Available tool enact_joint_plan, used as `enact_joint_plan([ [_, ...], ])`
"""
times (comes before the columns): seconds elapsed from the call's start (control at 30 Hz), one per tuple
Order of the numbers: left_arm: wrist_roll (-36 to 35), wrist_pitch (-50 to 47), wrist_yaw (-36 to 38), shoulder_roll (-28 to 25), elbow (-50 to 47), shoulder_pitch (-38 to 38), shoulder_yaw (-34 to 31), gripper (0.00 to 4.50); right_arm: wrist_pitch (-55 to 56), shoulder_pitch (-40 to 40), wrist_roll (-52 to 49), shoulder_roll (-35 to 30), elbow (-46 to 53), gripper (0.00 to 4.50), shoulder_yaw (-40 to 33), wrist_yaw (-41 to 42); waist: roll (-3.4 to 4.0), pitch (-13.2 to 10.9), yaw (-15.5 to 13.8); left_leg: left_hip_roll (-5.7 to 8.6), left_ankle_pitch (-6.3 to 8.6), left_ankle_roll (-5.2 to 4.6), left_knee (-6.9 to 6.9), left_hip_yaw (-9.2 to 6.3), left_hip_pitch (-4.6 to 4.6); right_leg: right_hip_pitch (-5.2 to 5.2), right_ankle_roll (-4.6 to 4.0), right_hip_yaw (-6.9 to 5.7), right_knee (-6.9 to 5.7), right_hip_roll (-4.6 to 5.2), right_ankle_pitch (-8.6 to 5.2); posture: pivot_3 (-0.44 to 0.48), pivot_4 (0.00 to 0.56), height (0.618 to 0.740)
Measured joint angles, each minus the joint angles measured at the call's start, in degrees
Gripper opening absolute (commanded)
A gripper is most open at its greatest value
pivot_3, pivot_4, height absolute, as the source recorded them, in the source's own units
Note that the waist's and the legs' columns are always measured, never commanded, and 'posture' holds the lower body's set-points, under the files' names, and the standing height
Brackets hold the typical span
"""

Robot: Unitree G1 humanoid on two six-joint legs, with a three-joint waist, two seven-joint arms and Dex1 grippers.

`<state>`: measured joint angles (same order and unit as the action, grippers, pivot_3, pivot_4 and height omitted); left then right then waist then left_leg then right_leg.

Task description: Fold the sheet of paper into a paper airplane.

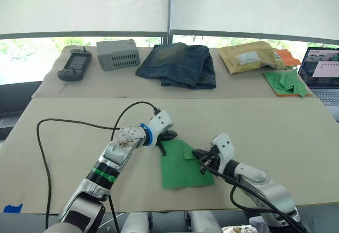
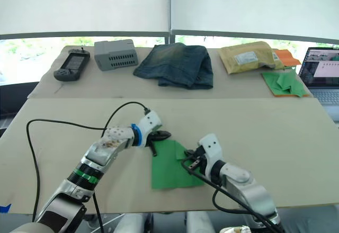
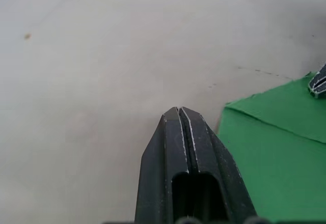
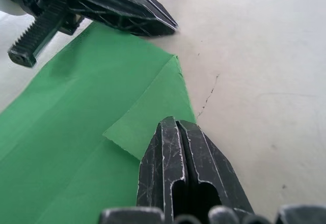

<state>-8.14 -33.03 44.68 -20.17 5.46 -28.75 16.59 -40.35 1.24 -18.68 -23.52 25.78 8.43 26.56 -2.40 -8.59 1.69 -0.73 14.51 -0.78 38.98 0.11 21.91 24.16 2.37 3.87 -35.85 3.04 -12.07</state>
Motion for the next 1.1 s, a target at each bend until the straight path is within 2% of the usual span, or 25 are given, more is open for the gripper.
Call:
enact_joint_plan([
  [0.1, -4.98, -6.88, 0.35, -1.05, -3.57, 1.50, -5.43, 0.00, 0.23, -0.90, 0.41, -0.78, -0.45, 0.04, 0.95, 0.77, 0.00, 0.00, 0.45, -0.02, 0.00, 0.00, -0.01, -0.03, 0.04, 0.05, 0.00, 0.00, -0.01, 0.00, 0.00, 0.000, 0.150, 0.728],
  [0.37, -19.46, -27.77, -1.44, -6.05, -19.44, 9.60, -20.08, 2.54, 1.08, -3.81, 1.76, -1.14, -2.91, 0.00, 2.79, 3.22, -0.01, -0.01, 0.87, -0.07, 0.01, 0.01, -0.10, -0.08, -0.05, 0.03, -0.04, 0.00, -0.01, 0.01, -0.03, 0.000, 0.150, 0.728],
  [0.43, -23.39, -32.97, -2.44, -6.10, -23.72, 13.37, -22.74, 2.54, 1.08, -4.60, 1.85, -0.98, -3.43, 0.00, 3.55, 3.50, -0.01, -0.01, 0.99, -0.10, 0.01, 0.01, -0.11, -0.08, -0.07, 0.03, -0.05, 0.00, -0.01, 0.01, -0.04, 0.000, 0.150, 0.728],
  [0.57, -27.63, -38.83, -5.70, -4.27, -29.59, 17.85, -23.75, 2.54, 1.14, -5.87, 2.17, -0.59, -4.56, 0.00, 4.42, 4.34, -0.03, -0.02, 0.82, -0.09, 0.01, 0.01, -0.11, -0.10, -0.13, -0.01, -0.07, -0.01, -0.01, 0.01, -0.05, 0.000, 0.150, 0.728],
  [0.8, -28.73, -40.15, -13.19, 1.59, -30.63, 16.60, -23.93, 2.54, 1.73, -6.89, 2.26, -0.26, -5.73, 0.00, 4.86, 5.50, -0.04, -0.02, 0.82, -0.05, 0.01, 0.02, -0.14, -0.07, -0.15, -0.02, -0.10, 0.00, 0.00, -0.01, -0.06, 0.000, 0.150, 0.728],
  [0.9, -29.25, -40.07, -14.39, 1.91, -30.54, 15.71, -22.96, 1.77, 1.80, -6.96, 2.27, -0.08, -5.89, 0.00, 4.97, 5.54, -0.03, -0.02, 0.92, -0.04, 0.01, 0.02, -0.19, -0.06, -0.19, -0.02, -0.13, 0.01, -0.01, -0.04, -0.07, 0.000, 0.150, 0.728],
  [1.07, -27.98, -38.66, -14.72, -0.41, -28.33, 14.60, -18.38, 0.04, 1.80, -6.86, 2.33, -0.07, -5.79, 0.00, 4.96, 5.39, -0.04, -0.02, 0.85, -0.01, 0.01, 0.02, -0.20, -0.07, -0.19, -0.02, -0.16, 0.00, -0.01, -0.07, -0.09, 0.000, 0.150, 0.728],
  [1.1, -27.34, -37.67, -14.31, -1.71, -27.70, 13.48, -16.68, 0.01, 1.80, -6.77, 2.36, -0.05, -5.69, 0.00, 4.94, 5.30, -0.04, -0.02, 0.79, 0.00, 0.01, 0.02, -0.19, -0.07, -0.18, 0.00, -0.16, 0.00, -0.01, -0.08, -0.09, 0.000, 0.150, 0.728],
])
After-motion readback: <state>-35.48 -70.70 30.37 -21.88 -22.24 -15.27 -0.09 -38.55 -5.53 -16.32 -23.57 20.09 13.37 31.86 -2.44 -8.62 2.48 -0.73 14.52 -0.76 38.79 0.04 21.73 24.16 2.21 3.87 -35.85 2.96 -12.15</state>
